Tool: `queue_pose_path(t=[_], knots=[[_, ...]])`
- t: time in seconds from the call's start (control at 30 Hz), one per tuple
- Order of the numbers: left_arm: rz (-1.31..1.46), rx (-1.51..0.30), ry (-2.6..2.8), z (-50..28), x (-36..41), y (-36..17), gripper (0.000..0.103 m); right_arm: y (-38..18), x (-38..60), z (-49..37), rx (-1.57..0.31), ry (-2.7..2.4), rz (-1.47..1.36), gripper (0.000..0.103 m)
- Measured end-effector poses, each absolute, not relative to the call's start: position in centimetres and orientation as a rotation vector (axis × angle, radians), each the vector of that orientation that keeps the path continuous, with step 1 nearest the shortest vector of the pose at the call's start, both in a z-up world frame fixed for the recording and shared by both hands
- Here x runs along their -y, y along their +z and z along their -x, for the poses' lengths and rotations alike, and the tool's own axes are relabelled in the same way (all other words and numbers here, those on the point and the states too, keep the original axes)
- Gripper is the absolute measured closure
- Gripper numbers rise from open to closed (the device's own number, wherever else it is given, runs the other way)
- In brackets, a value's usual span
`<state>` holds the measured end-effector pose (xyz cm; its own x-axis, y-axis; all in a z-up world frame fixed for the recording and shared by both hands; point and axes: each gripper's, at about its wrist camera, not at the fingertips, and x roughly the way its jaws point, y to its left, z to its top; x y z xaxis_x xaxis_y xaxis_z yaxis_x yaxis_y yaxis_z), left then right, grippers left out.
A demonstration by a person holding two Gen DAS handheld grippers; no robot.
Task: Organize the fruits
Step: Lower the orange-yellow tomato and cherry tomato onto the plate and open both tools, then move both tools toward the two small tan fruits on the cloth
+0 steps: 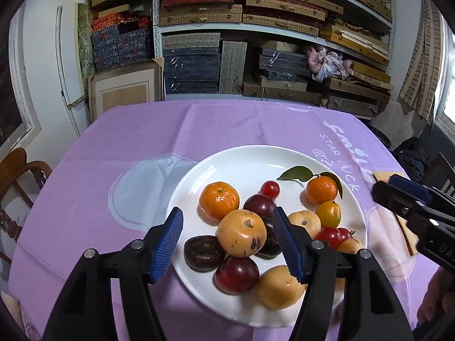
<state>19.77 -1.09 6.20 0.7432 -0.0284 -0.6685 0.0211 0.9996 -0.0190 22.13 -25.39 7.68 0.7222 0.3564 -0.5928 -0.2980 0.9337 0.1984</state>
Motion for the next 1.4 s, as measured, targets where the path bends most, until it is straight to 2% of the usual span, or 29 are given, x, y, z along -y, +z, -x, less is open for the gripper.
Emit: queue_pose_path(t=[0.03, 0.3, 0.5, 0.6, 0.87, 1.4], knots=[[0.005, -0.719, -0.021, -18.8, 1.0, 6.6, 0.03, 8.0, 26.2, -20.7, -0.652, 0.355, -0.097, 0.033], [0.012, -0.699, -0.083, -9.8, 0.0, 5.8, 0.027, 5.6, 33.8, -10.6, -0.56, 0.28, -0.263, 0.019], [-0.079, -0.738, -0.114, -5.8, 4.1, 2.7, 0.027, 3.2, 37.0, -10.2, -0.584, 0.24, -0.377, 0.018], [-0.141, -0.733, -0.121, -5.9, 7.1, 1.8, 0.022, 3.4, 37.4, -9.7, -0.565, 0.227, -0.372, 0.018], [-0.208, -0.734, -0.155, -8.6, 12.5, -0.1, 0.022, 4.1, 38.5, -9.6, -0.535, 0.21, -0.406, 0.014], [-0.141, -0.843, -0.145, -13.1, 13.0, -2.3, 0.022, 4.3, 38.2, -9.3, -0.543, 0.207, -0.398, 0.01]])
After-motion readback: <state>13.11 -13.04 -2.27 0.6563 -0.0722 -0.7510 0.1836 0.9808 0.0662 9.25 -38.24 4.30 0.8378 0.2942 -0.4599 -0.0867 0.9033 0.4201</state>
